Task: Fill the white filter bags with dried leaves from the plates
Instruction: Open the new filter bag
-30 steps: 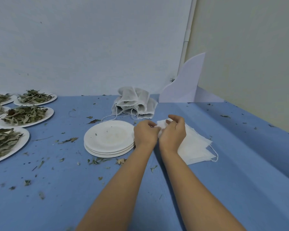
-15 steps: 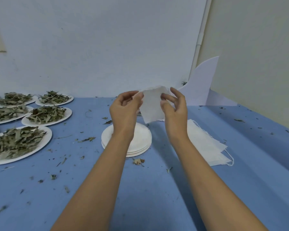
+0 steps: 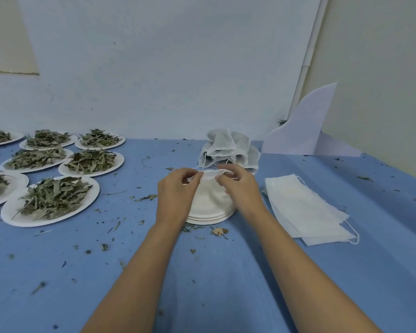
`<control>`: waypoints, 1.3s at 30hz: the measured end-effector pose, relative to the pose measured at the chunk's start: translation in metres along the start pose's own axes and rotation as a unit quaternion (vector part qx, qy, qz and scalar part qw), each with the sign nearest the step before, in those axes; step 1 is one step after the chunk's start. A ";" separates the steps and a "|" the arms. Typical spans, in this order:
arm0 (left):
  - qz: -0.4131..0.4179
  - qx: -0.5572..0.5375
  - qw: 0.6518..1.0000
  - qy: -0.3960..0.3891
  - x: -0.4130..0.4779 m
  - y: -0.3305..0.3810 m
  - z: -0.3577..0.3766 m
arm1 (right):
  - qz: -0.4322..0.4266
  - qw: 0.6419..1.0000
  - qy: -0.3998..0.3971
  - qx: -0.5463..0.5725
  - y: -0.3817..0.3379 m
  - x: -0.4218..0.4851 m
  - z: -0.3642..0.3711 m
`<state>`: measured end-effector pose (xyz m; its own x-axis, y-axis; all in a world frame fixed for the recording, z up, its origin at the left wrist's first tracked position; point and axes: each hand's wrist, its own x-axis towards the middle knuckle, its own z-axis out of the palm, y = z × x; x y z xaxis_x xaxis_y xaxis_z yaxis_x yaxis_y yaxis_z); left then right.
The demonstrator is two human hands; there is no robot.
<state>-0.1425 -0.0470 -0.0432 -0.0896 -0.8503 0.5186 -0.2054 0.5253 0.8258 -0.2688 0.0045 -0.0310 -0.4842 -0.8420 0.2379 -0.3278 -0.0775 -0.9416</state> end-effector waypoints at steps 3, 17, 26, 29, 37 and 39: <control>0.023 0.035 0.999 -0.023 -0.001 -0.002 0.002 | -0.012 0.999 0.018 -0.026 0.003 0.002 0.002; 0.000 0.159 0.987 0.014 -0.005 0.000 0.004 | -0.064 0.976 0.162 -0.131 0.016 -0.002 0.007; -0.046 0.129 0.990 0.026 -0.007 0.001 0.009 | -0.067 0.983 0.160 -0.067 0.009 0.001 0.013; -0.141 0.004 0.990 0.017 0.001 0.003 0.004 | -0.040 0.983 0.174 -0.043 0.014 0.004 0.008; -0.314 -0.395 0.847 -0.170 0.014 0.016 -0.013 | -0.027 0.988 0.139 0.057 0.011 0.005 0.009; -0.344 -0.426 0.818 -0.176 0.014 0.015 -0.015 | 0.040 0.982 0.101 0.152 0.005 0.006 0.009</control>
<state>-0.1319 -0.0503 -0.0206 -0.5441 -0.8322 -0.1067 0.4143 -0.3771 0.8283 -0.2661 -0.0058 -0.0362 -0.6600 -0.7307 0.1747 -0.0397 -0.1984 -0.9793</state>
